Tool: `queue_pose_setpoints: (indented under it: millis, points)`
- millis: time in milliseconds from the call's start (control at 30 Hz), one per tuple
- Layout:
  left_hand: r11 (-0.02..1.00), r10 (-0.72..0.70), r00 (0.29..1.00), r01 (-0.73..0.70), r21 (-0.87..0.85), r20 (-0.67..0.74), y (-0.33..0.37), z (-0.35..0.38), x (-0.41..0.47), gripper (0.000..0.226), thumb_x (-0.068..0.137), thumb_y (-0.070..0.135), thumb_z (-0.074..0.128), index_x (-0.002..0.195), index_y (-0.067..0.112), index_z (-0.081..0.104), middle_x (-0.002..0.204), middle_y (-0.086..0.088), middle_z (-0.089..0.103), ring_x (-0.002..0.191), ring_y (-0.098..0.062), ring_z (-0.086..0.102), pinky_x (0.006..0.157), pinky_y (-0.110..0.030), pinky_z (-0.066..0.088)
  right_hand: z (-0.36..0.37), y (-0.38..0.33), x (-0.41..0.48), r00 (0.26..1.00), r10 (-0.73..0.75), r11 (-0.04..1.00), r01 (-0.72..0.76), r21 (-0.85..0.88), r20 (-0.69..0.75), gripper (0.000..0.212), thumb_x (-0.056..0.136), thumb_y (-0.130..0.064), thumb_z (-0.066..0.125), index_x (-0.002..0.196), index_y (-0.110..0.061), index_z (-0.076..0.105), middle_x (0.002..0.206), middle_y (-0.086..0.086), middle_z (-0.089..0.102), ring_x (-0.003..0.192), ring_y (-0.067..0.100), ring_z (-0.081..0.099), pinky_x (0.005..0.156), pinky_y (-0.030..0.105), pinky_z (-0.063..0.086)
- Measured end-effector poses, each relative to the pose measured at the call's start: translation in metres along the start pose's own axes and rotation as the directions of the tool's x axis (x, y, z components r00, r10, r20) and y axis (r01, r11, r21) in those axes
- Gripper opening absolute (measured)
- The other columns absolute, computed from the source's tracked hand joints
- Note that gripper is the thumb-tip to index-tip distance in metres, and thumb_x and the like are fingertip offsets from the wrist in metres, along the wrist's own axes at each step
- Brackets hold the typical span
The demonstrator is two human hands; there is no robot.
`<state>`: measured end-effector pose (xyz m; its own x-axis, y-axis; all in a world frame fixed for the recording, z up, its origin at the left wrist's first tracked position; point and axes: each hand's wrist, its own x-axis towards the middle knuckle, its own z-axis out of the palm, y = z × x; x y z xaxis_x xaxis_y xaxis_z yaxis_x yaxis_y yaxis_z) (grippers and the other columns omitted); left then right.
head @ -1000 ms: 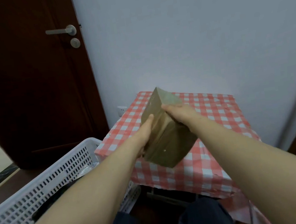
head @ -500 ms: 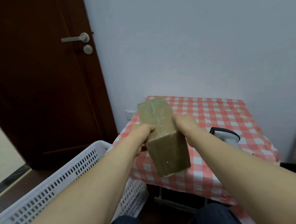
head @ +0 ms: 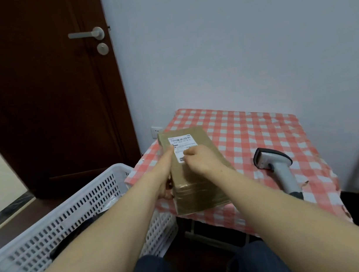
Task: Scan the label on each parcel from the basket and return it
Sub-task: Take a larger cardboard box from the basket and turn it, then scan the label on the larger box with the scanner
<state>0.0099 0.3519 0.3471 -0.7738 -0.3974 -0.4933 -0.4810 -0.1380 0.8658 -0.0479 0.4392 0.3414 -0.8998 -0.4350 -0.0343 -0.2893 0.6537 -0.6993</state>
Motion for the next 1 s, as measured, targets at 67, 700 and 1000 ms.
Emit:
queue_pose_setpoints:
  millis: [67, 700, 1000]
  points:
    - [1.000, -0.016, 1.000, 0.016, -0.022, -0.012, -0.005, -0.005, 0.006, 0.054, 0.087, 0.068, 0.039, 0.085, 0.022, 0.067, 0.080, -0.004, 0.070, 0.080, -0.023, 0.062, 0.085, -0.037, 0.052, -0.001, 0.008, 0.003, 0.999, 0.044, 0.999, -0.043, 0.014, -0.025, 0.042, 0.094, -0.008, 0.043, 0.135, -0.009, 0.053, 0.143, 0.010, 0.052, 0.131, 0.026, 0.048, 0.104, 0.027, 0.037]
    - [0.989, -0.150, 0.987, 0.151, -0.005, 0.055, -0.024, -0.006, 0.022, 0.054, 0.073, 0.060, 0.064, 0.102, 0.013, 0.059, 0.101, -0.016, 0.064, 0.098, -0.033, 0.059, 0.084, -0.044, 0.045, -0.032, 0.068, 0.006, 0.942, 0.335, 0.879, -0.309, 0.363, -0.008, 0.040, 0.093, -0.019, 0.050, 0.128, 0.002, 0.054, 0.123, 0.017, 0.062, 0.111, 0.030, 0.058, 0.096, 0.039, 0.046]
    - [0.997, -0.007, 0.988, -0.006, 0.083, 0.153, 0.019, -0.033, 0.012, 0.075, 0.056, 0.040, 0.080, 0.124, 0.018, 0.058, 0.120, -0.017, 0.066, 0.103, -0.033, 0.063, 0.099, -0.050, 0.045, -0.061, 0.047, -0.001, 0.962, 0.265, 0.762, -0.254, 0.596, 0.070, 0.041, 0.093, -0.026, 0.056, 0.130, -0.012, 0.051, 0.105, 0.000, 0.062, 0.094, 0.019, 0.061, 0.084, 0.040, 0.050]
